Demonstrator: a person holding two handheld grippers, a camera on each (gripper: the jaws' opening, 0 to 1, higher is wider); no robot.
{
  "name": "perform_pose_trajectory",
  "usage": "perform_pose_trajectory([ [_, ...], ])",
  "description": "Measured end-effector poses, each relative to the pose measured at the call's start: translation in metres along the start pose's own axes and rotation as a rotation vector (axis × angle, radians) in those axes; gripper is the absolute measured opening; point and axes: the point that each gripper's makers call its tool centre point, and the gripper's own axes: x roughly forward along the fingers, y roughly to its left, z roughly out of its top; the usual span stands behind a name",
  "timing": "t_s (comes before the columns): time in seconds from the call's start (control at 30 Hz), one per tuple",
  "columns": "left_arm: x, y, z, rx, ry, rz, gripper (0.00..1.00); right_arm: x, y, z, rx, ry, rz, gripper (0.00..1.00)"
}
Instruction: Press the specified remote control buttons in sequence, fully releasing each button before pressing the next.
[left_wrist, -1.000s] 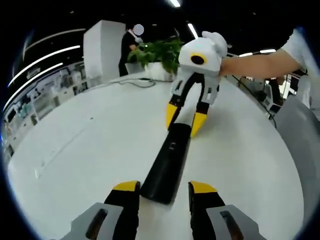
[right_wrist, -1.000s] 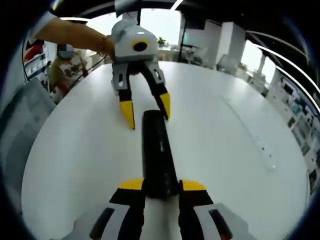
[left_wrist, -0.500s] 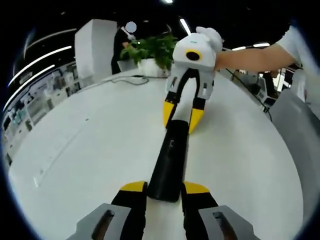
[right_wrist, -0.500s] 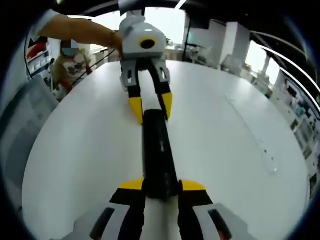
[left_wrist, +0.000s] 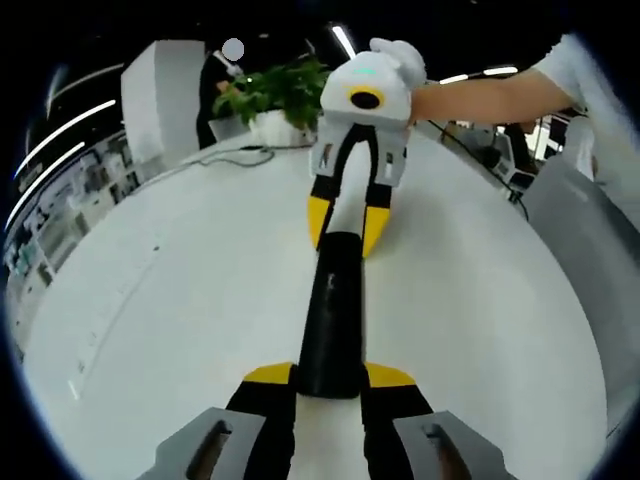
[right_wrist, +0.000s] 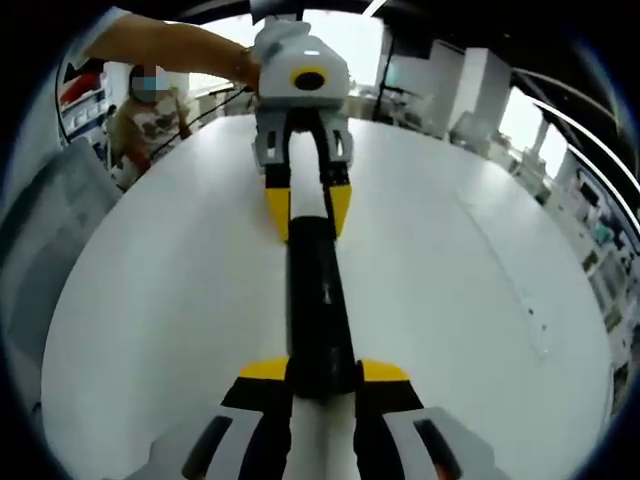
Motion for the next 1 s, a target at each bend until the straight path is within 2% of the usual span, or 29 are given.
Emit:
perform_pose_trajectory([
  [0.1, -0.002, -0.003, 0.001, 0.001, 0.011, 0.006, 0.23, -0.003, 0.005, 0.002, -0.009, 0.007, -0.007, 0.19],
  [0.17, -0.005, -0.006, 0.004, -0.002, 0.013, 0.013, 0.23, -0.005, 0.000, 0.002, -0.015, 0.003, -0.017, 0.19],
  [0.4, -0.015, -0.023, 0.013, 0.010, 0.006, 0.031, 0.23, -0.015, 0.013, 0.011, -0.015, -0.009, -0.044, 0.19],
  [0.6, -0.021, -0.055, 0.019, 0.033, 0.007, 0.035, 0.23, -0.023, 0.044, 0.011, -0.001, -0.007, -0.043, 0.19],
  [1.0, -0.033, -0.114, 0.027, 0.032, 0.001, 0.032, 0.23, -0.039, 0.106, 0.019, -0.001, -0.014, -0.044, 0.19],
])
